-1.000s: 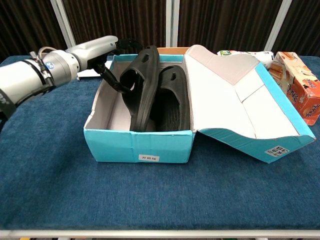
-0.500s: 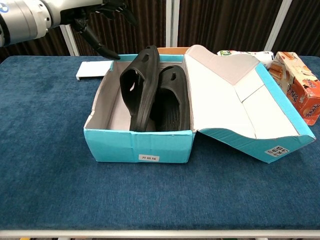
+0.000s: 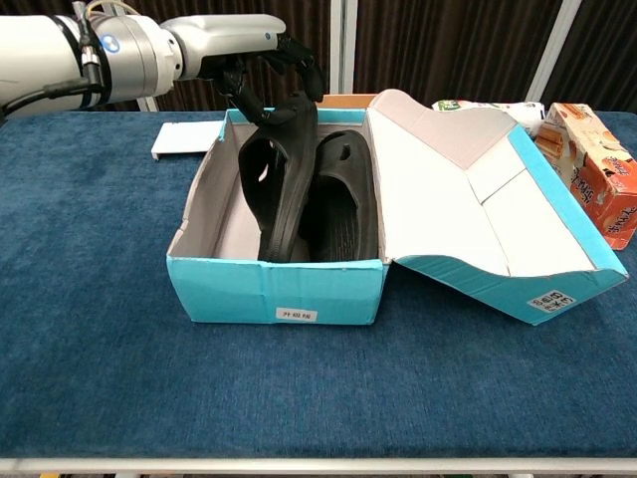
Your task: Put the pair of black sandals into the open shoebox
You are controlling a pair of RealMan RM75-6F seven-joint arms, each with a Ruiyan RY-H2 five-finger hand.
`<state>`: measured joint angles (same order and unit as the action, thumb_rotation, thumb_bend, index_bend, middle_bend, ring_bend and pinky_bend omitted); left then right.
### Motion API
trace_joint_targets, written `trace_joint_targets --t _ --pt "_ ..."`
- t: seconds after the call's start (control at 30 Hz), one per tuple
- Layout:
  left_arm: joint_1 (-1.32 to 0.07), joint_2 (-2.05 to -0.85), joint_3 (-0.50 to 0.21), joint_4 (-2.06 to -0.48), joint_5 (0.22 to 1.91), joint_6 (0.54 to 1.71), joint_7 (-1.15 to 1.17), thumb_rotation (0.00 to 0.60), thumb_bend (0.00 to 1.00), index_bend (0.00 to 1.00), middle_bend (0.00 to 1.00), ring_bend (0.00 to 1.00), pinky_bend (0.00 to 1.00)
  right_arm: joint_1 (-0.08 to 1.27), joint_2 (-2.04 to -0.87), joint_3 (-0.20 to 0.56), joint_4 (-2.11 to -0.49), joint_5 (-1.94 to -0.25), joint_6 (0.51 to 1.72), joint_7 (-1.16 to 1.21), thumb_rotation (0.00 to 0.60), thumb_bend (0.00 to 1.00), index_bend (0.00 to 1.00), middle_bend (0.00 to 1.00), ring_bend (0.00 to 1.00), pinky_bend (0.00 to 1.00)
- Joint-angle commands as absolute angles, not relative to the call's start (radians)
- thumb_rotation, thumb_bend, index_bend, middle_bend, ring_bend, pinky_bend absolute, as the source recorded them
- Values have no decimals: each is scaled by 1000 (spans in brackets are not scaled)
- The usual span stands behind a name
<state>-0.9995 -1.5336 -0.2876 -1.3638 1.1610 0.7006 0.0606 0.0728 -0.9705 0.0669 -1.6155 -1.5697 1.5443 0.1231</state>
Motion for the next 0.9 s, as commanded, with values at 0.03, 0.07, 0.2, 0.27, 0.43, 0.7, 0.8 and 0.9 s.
trace_joint_targets --t 0.03,0.07,0.2,0.27,0.43,0.7,0.8,0.9 --pt "-1008 -1538 -269 -1351 1118 690 101 600 434 330 264 82 144 73 -971 67 -1612 -1568 1542 126 600 120 0 67 0 0" --pt "-1009 -1538 -266 -1351 1107 689 110 600 434 330 266 82 144 74 -972 67 -1611 -1567 1541 127 600 120 0 67 0 0" --pt "-1012 -1546 -252 -1344 1059 683 138 600 433 329 278 82 144 76 -974 67 -1608 -1567 1536 130 600 120 0 67 0 0" --pt "-1014 -1554 -245 -1335 1039 679 147 600 433 329 278 82 144 76 -975 68 -1607 -1568 1537 131 600 120 0 67 0 0" --pt "-1014 -1580 -226 -1307 1012 677 154 600 438 328 278 81 144 74 -974 68 -1609 -1568 1540 128 600 120 0 67 0 0" --pt "-1001 -1614 -201 -1273 1016 703 162 600 443 326 278 82 144 71 -971 67 -1615 -1571 1545 123 600 120 0 67 0 0" --pt "-971 -1605 -216 -1307 1059 770 117 600 444 309 278 82 144 70 -970 67 -1618 -1571 1548 121 600 120 0 67 0 0" --pt "-921 -1573 -239 -1359 1123 865 31 600 442 296 275 82 145 69 -968 68 -1620 -1570 1550 122 600 120 0 67 0 0"
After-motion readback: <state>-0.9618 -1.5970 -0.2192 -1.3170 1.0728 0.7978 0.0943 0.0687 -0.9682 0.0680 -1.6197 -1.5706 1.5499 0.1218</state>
